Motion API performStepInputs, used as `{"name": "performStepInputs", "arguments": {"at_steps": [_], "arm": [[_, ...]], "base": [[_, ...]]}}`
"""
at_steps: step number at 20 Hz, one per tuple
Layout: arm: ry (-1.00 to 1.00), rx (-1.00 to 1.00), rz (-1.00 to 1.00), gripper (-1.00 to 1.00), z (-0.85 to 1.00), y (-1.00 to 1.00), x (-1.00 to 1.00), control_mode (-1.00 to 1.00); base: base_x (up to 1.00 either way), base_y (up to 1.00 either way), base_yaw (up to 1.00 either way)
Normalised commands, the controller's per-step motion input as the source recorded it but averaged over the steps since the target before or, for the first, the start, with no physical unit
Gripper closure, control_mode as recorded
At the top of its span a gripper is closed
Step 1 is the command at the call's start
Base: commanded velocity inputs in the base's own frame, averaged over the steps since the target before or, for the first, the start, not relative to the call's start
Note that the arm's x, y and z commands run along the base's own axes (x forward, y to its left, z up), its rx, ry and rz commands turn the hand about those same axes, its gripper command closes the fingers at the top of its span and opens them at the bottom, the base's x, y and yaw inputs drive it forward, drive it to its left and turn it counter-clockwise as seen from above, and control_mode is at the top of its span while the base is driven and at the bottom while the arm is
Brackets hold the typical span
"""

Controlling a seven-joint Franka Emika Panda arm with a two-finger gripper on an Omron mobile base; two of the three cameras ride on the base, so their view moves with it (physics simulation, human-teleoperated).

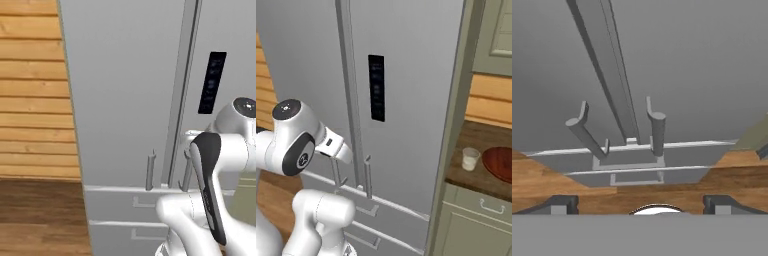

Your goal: Grab a lemon wedge from the fridge and one ice cube from the ice bowl, and put them in the glass of lemonade.

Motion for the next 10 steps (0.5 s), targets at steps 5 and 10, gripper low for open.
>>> {"name": "performStepInputs", "arguments": {"at_steps": [5,10], "arm": [[0.0,0.0,0.0,-1.0,0.0,0.0,0.0,1.0],[0.0,0.0,0.0,-1.0,0.0,0.0,0.0,1.0]], "base": [[0.02,0.2,-0.28],[0.03,-0.04,-0.29]]}}
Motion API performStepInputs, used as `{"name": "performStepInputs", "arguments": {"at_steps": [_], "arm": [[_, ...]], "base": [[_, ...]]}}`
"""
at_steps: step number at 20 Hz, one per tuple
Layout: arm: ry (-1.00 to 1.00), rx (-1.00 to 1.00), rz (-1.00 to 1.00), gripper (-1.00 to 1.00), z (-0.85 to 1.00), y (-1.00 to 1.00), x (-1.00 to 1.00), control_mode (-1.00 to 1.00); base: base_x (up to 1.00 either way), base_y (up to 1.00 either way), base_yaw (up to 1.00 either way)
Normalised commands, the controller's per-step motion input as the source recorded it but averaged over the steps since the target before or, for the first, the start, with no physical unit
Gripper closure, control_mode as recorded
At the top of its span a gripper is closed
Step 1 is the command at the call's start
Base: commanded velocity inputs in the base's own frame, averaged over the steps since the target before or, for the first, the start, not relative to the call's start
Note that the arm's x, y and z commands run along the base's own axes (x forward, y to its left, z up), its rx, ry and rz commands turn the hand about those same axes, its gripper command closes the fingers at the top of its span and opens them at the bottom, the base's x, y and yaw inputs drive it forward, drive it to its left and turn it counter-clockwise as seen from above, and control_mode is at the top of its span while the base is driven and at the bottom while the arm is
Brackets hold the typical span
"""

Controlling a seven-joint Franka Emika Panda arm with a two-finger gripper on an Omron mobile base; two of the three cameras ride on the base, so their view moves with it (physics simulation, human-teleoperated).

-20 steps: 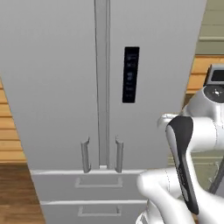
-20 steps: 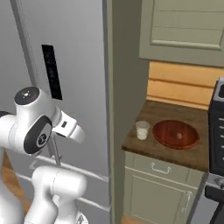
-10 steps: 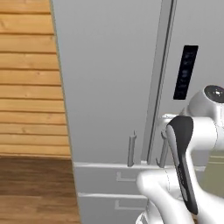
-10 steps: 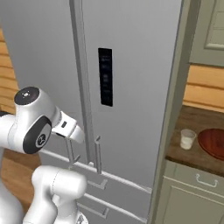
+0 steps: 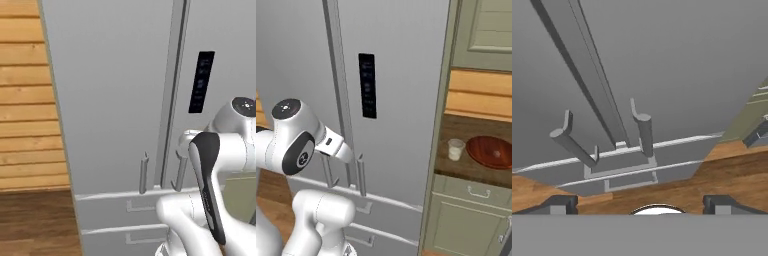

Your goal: Grab a lemon wedge from the fridge and one ice cube from the ice bowl, and put them in the glass of lemonade.

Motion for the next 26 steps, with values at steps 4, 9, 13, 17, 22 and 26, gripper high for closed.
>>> {"name": "performStepInputs", "arguments": {"at_steps": [4,9,13,17,22,26], "arm": [[0.0,0.0,0.0,-1.0,0.0,0.0,0.0,1.0],[0.0,0.0,0.0,-1.0,0.0,0.0,0.0,1.0],[0.0,0.0,0.0,-1.0,0.0,0.0,0.0,1.0],[0.0,0.0,0.0,-1.0,0.0,0.0,0.0,1.0],[0.0,0.0,0.0,-1.0,0.0,0.0,0.0,1.0],[0.0,0.0,0.0,-1.0,0.0,0.0,0.0,1.0]], "base": [[0.0,0.0,-0.37],[-0.21,0.0,-0.15],[-0.93,0.0,0.08],[-0.49,0.14,0.01],[-0.19,0.39,0.04],[-0.43,0.31,0.15]]}}
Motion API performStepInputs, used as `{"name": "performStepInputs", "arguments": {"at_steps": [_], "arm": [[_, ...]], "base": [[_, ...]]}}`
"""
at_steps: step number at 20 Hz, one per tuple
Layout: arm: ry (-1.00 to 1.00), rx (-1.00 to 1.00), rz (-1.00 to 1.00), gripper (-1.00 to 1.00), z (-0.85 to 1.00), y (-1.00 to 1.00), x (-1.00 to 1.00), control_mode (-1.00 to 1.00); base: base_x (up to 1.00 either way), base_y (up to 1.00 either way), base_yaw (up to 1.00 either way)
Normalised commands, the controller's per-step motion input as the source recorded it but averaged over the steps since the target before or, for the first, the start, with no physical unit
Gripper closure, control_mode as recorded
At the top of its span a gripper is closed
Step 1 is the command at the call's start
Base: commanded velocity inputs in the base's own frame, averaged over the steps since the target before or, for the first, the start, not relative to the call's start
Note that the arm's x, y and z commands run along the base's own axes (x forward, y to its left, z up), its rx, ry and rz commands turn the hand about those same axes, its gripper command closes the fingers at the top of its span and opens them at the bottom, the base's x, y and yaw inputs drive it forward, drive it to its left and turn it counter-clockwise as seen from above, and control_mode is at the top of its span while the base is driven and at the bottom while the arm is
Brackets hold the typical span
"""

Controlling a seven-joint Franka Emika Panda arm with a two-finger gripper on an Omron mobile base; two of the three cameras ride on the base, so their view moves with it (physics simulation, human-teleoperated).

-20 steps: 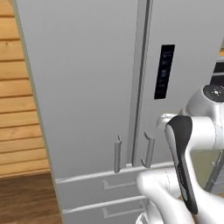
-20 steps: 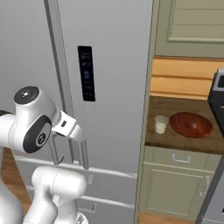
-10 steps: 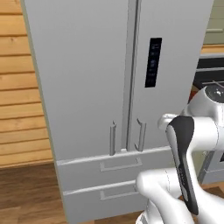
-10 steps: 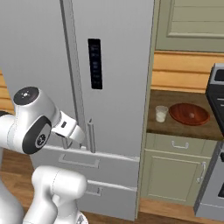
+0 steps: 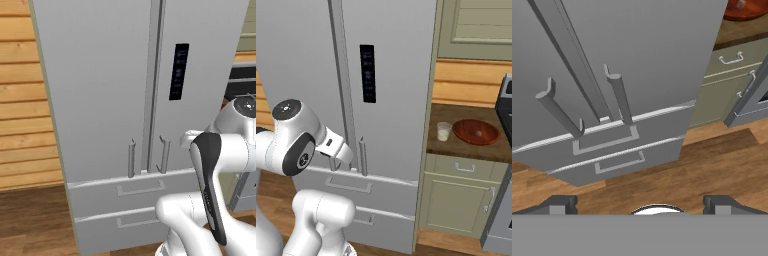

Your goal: Grab a lemon wedge from the fridge and one ice cube from the ice bowl, and put them in the glass of lemonade.

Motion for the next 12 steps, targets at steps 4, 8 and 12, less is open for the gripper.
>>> {"name": "performStepInputs", "arguments": {"at_steps": [4,8,12], "arm": [[0.0,0.0,0.0,-1.0,0.0,0.0,0.0,1.0],[0.0,0.0,0.0,-1.0,0.0,0.0,0.0,1.0],[0.0,0.0,0.0,-1.0,0.0,0.0,0.0,-1.0]], "base": [[-0.16,0.04,0.07],[0.0,0.0,0.0],[0.0,0.0,0.0]]}}
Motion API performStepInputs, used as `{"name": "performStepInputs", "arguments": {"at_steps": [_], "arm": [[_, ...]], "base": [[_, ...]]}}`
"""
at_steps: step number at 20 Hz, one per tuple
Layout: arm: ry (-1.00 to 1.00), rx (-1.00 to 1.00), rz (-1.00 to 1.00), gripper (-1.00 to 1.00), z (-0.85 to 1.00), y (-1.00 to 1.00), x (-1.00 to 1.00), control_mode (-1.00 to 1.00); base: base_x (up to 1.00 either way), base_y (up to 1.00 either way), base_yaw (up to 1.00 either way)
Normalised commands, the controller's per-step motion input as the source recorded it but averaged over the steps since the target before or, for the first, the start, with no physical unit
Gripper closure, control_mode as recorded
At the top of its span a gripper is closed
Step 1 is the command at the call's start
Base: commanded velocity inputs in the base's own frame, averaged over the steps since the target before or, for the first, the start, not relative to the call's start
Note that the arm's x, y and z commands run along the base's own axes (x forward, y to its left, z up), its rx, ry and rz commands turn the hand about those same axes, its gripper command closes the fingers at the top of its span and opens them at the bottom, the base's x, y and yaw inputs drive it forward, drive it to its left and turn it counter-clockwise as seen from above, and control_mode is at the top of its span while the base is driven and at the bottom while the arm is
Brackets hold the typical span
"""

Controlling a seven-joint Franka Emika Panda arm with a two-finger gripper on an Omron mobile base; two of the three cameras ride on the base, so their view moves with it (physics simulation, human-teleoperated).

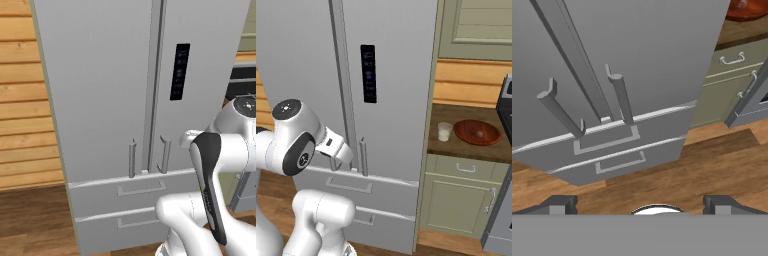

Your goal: Grab a lemon wedge from the fridge and one ice cube from the ice bowl, and put them in the glass of lemonade.

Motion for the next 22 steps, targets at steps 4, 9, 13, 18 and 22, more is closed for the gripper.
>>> {"name": "performStepInputs", "arguments": {"at_steps": [4,9,13,18,22], "arm": [[-0.08,0.0,0.01,-1.0,-0.01,0.03,0.36,-1.0],[-0.09,-0.02,0.01,-1.0,-0.06,0.11,0.71,-1.0],[-0.02,-0.05,0.0,-1.0,-0.7,0.07,0.99,-1.0],[0.13,0.0,0.02,-1.0,-0.87,-0.13,0.82,-1.0],[0.22,0.0,0.08,-1.0,-0.43,-0.35,0.41,-1.0]], "base": [[0.0,0.0,0.0],[0.0,0.0,0.0],[0.0,0.0,0.0],[0.0,0.0,0.0],[0.0,0.0,0.0]]}}
